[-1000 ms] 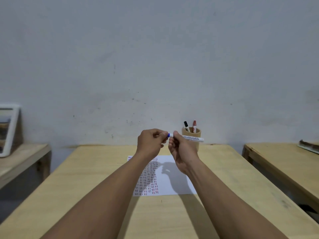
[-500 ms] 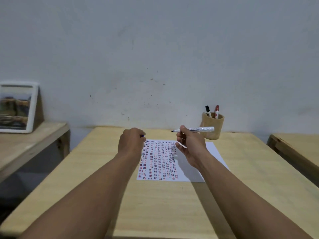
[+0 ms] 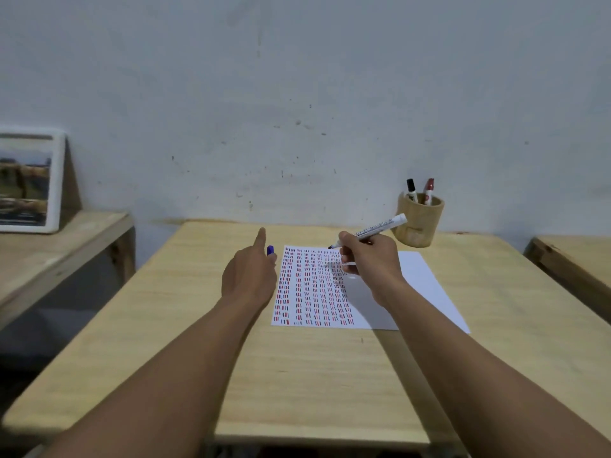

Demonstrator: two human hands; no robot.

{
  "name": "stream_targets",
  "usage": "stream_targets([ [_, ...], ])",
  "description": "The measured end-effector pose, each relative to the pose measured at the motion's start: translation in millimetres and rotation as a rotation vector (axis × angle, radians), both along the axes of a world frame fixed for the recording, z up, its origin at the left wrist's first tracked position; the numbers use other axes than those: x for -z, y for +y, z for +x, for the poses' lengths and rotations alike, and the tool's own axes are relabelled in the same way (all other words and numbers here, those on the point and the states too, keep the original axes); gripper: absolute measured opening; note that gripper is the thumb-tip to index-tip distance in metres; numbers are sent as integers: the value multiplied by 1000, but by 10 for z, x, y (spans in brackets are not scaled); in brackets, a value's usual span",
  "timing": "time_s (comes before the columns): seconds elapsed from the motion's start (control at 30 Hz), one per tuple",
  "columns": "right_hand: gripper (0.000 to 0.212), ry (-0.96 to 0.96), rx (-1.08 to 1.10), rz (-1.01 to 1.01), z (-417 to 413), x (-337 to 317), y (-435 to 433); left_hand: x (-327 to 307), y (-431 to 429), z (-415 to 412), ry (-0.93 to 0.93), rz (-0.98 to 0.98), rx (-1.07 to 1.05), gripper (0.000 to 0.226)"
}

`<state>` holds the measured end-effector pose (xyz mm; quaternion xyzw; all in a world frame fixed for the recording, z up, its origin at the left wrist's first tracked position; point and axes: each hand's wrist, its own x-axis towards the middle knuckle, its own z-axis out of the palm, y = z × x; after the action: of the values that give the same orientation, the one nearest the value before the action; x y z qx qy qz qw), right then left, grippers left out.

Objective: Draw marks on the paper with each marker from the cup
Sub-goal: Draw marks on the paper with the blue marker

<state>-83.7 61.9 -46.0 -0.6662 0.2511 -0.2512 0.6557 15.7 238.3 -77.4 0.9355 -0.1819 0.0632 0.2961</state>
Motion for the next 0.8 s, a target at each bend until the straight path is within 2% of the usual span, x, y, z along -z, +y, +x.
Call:
stream_targets([
  [0.1,24,53,27,-196,54,-31,-78,-4,124,-16,-17,69,-13,58],
  [0.23,16,44,-52,-195,61,1,-134,76,250,-5,-30,289,8,49],
  [0.33,20,110,-52,-285,68,75,-170,93,255,11,38,384,72,59],
  [0.5,23,212,45,-446,66,188,-167,103,262,-17,56,402,93,61],
  [0.8,29,233,52,-498,94,256,-182,121,273,-18,37,419,91,60],
])
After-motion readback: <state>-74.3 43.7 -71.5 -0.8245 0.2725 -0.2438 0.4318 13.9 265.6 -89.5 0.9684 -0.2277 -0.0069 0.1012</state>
